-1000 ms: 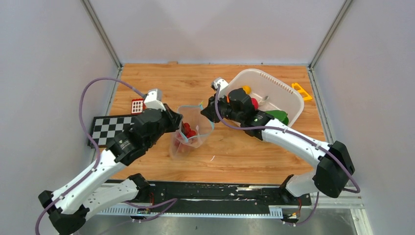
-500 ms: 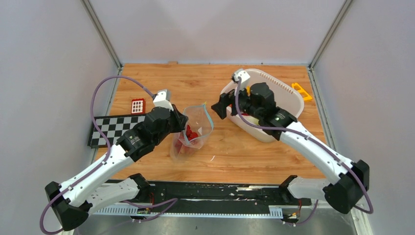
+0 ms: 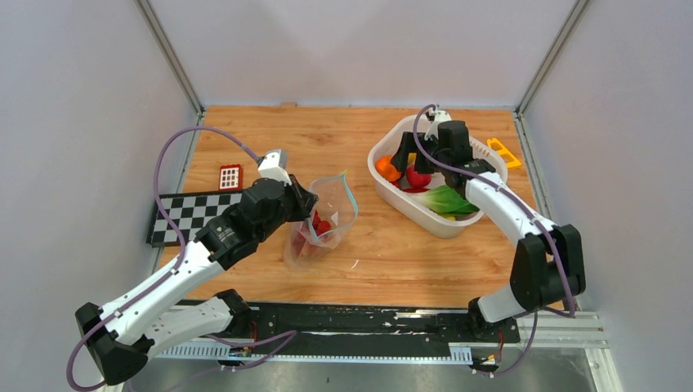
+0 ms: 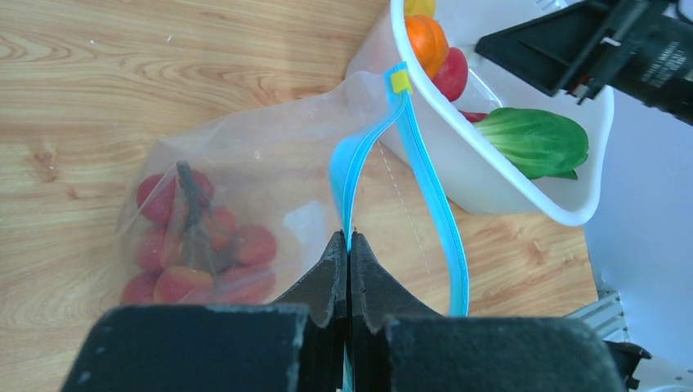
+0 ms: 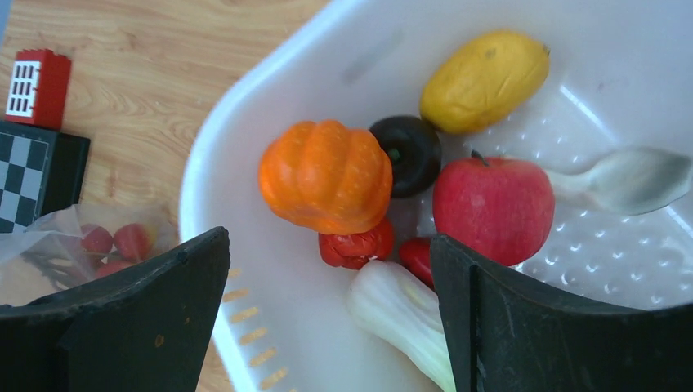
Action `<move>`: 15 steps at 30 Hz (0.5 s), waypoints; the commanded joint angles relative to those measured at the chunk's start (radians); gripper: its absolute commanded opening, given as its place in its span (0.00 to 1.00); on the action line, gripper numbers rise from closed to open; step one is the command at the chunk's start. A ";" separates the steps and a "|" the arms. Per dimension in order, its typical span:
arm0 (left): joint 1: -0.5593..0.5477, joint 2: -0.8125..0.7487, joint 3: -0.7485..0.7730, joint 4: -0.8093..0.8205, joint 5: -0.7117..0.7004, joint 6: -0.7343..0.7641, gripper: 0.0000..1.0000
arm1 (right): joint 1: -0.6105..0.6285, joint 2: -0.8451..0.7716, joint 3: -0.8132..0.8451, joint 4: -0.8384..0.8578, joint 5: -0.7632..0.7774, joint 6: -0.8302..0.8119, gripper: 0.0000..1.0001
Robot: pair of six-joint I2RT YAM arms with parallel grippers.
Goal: Place the food in the zip-top bag and seal the zipper
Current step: Pick up the fake vegetable from the bin.
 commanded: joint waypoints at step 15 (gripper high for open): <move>0.005 -0.026 -0.012 0.037 0.029 0.000 0.00 | -0.057 0.315 0.187 0.016 -0.268 0.109 0.90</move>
